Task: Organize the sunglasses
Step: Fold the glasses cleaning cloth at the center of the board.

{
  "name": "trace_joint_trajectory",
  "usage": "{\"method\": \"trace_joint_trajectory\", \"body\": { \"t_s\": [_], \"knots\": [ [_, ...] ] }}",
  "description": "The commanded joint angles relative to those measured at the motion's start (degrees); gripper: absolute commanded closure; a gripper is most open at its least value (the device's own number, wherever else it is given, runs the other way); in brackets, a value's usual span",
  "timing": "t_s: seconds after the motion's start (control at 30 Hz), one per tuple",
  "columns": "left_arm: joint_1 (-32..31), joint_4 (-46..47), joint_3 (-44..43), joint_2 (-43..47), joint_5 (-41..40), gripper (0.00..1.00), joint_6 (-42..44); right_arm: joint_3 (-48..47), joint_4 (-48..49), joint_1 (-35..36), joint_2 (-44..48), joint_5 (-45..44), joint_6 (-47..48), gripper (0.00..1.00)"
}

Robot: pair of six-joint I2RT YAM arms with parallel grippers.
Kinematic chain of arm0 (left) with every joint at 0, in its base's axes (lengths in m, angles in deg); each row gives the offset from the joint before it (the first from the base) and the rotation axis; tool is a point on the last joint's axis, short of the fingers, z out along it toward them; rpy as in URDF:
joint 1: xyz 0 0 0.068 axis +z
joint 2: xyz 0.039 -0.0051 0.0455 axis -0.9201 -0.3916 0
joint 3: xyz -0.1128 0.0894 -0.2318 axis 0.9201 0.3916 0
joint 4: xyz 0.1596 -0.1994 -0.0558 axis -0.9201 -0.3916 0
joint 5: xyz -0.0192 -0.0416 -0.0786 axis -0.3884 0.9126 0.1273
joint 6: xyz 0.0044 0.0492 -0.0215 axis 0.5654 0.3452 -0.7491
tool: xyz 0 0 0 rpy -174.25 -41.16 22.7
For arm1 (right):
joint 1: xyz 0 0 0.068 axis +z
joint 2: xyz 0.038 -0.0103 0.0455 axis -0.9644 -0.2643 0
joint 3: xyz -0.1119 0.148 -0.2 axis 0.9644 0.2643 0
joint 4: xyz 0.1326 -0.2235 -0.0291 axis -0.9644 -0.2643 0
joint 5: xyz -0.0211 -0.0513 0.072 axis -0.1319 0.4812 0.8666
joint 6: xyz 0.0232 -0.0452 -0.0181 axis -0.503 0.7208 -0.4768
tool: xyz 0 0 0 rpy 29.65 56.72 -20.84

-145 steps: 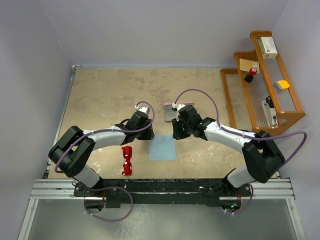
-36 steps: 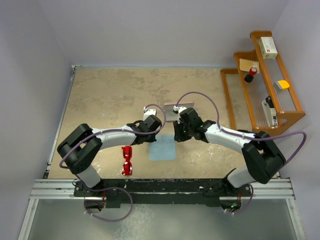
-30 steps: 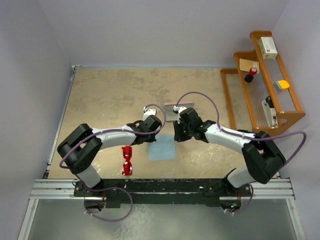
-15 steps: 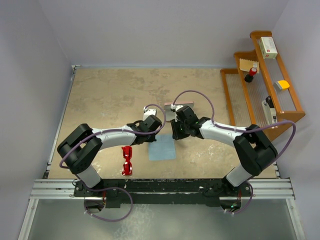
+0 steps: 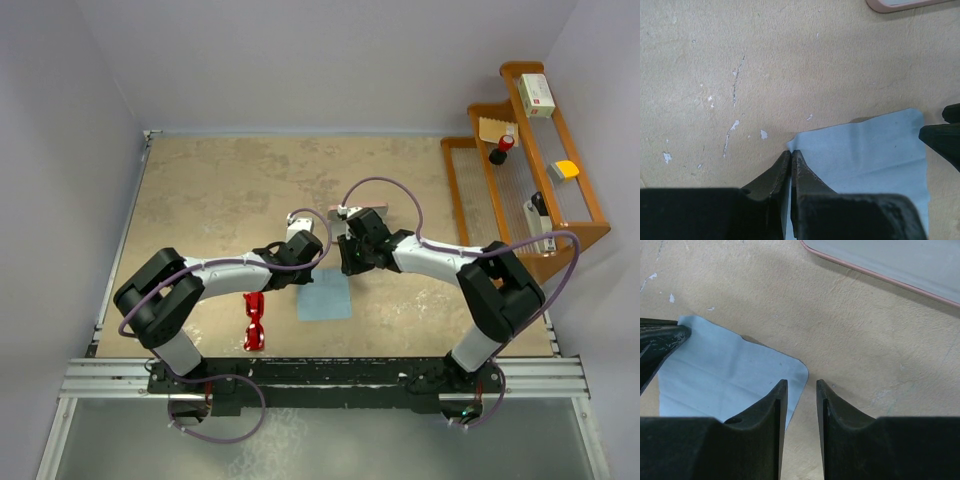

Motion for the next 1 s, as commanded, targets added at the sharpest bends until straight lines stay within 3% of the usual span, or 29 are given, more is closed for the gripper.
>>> {"method": "trace_joint_trajectory", "body": {
  "t_s": [0.0, 0.73, 0.97],
  "knots": [
    [-0.18, -3.98, 2.37, -1.21, 2.70, 1.00, -0.65, -0.98, 0.86, 0.59, -0.67, -0.51, -0.79, 0.68],
    [-0.18, -4.21, 2.29, -1.27, 3.09, 1.00, -0.44, -0.51, 2.28, 2.14, -3.40, -0.39, -1.76, 0.71],
    [-0.18, -4.12, 2.38, -1.35, 3.27, 1.00, -0.37, -0.77, 2.38, 2.15, -4.09, -1.08, -1.60, 0.68]
  ]
}}
